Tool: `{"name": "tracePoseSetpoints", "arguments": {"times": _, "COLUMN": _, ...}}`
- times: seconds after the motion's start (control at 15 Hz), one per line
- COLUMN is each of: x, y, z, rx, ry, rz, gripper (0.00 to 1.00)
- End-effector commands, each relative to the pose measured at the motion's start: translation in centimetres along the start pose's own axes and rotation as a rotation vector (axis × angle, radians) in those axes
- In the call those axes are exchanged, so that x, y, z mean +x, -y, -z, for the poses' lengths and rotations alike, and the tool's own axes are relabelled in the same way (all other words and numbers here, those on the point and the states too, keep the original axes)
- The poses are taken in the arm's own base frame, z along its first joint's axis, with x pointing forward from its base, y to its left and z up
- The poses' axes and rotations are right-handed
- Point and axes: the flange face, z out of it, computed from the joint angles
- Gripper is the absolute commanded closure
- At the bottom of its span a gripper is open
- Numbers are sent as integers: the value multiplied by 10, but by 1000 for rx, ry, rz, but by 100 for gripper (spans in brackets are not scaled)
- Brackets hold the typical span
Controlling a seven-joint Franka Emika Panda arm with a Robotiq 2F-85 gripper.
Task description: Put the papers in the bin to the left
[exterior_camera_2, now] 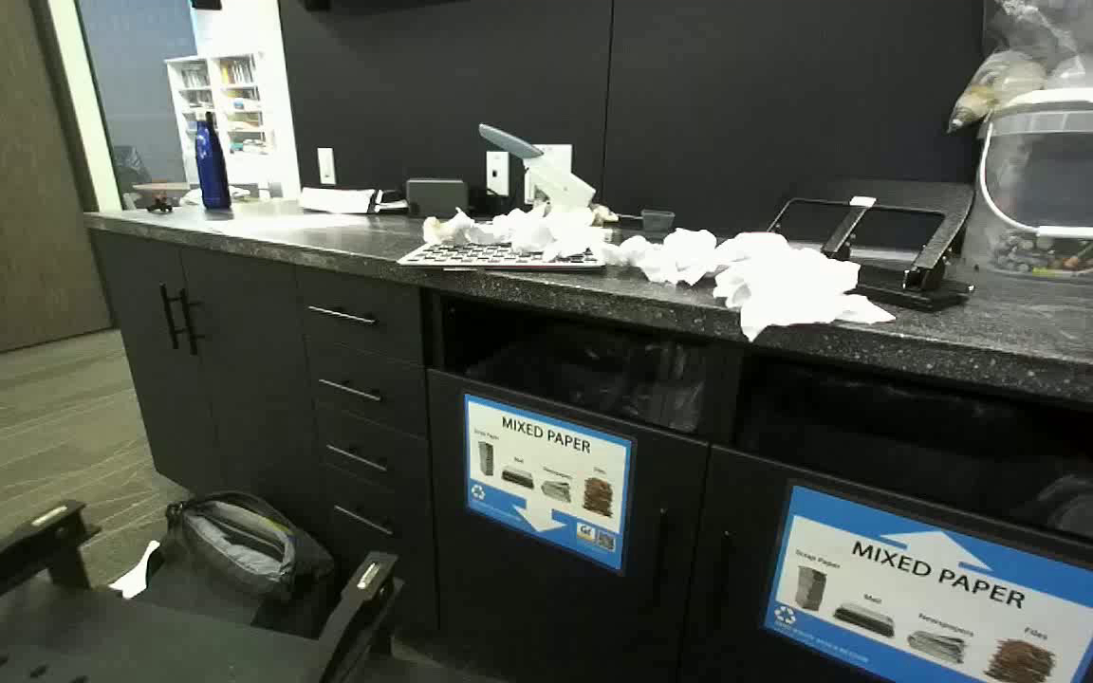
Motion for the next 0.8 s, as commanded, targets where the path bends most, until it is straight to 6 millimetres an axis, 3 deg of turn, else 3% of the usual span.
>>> {"name": "tracePoseSetpoints", "arguments": {"times": 0.0, "x": 1, "y": 0, "z": 2, "rx": 0, "ry": -2, "rz": 0, "gripper": 0}}
{"name": "tracePoseSetpoints", "arguments": {"times": 0.33, "x": 1, "y": 0, "z": 5, "rx": 1, "ry": -9, "rz": 0, "gripper": 0}}
{"name": "tracePoseSetpoints", "arguments": {"times": 0.47, "x": 5, "y": -13, "z": -1, "rx": -10, "ry": -24, "rz": -61, "gripper": 0}}
{"name": "tracePoseSetpoints", "arguments": {"times": 0.73, "x": 34, "y": -69, "z": -18, "rx": 1, "ry": 14, "rz": -312, "gripper": 0}}
